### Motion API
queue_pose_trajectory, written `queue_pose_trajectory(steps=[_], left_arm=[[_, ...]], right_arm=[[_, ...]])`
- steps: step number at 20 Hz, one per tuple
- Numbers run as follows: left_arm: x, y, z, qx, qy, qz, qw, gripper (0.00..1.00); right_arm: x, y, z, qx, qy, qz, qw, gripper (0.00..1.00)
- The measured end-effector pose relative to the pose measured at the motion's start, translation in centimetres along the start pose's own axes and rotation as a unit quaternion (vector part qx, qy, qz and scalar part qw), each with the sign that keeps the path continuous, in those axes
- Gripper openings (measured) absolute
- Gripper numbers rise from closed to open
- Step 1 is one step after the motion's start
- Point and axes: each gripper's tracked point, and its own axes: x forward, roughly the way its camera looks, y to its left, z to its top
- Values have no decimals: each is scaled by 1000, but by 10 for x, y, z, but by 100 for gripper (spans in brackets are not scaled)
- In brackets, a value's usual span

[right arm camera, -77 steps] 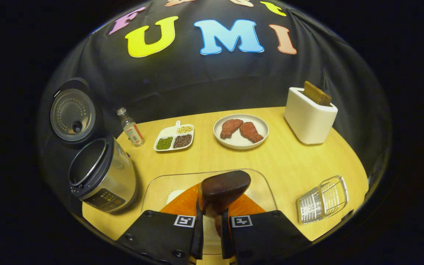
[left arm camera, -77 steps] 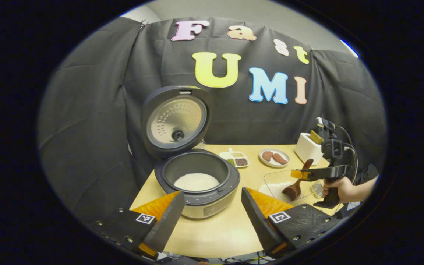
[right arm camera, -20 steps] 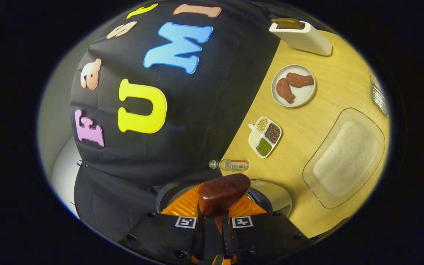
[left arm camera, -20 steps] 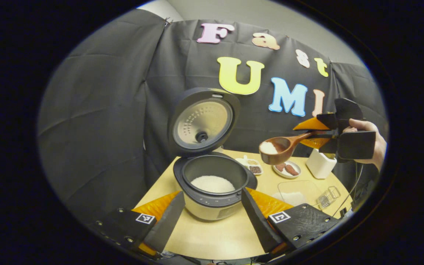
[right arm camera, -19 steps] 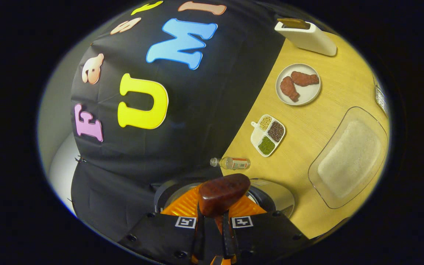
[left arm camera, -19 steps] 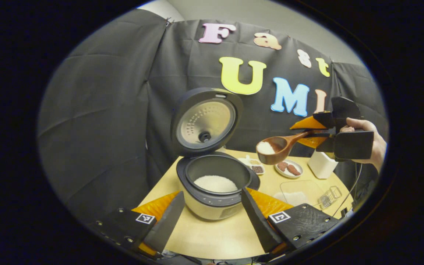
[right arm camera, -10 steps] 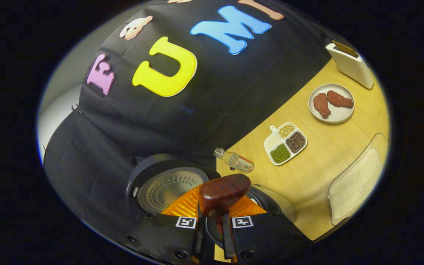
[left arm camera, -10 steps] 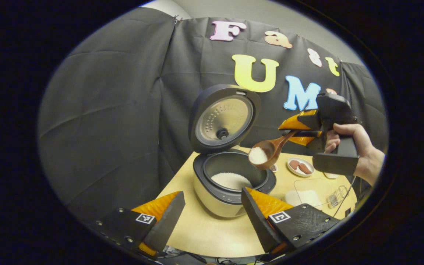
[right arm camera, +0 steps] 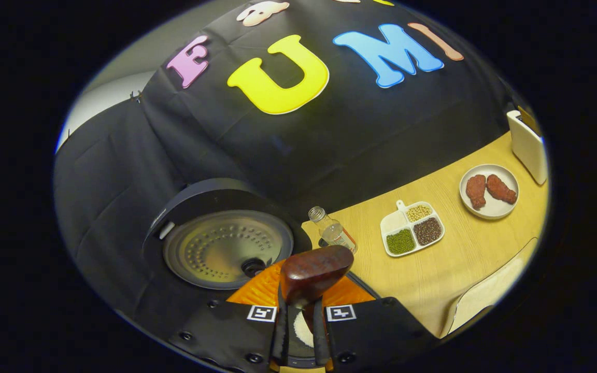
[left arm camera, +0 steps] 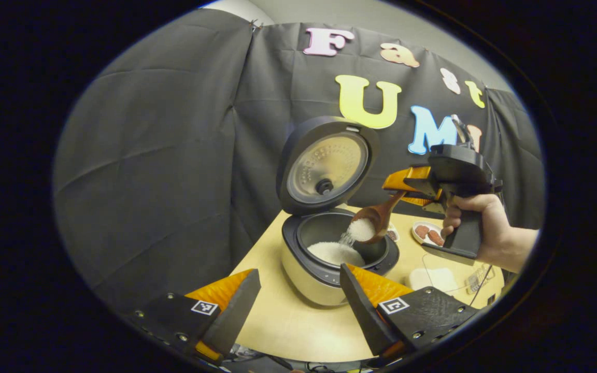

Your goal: Close the left gripper, press the button to open the rice cooker; take a wooden spoon from the chopstick holder with the right hand, scoop a spoonful of rice and pour it into the rice cooker, then put the wooden spoon back into the chopstick holder.

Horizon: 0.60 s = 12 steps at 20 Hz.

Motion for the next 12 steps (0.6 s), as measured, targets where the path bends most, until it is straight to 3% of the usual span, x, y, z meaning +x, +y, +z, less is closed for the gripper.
queue_pose_trajectory(steps=[4,9,12], left_arm=[[1,-1,-1,0,0,1,1000,96],[0,-3,2,-4,-6,2,1000,96],[-4,-4,4,0,-9,5,1000,96]], right_arm=[[-2,10,0,-65,-14,21,998,20],[-9,35,-2,-154,-33,60,986,20],[-11,29,-6,-182,-31,63,981,20]])
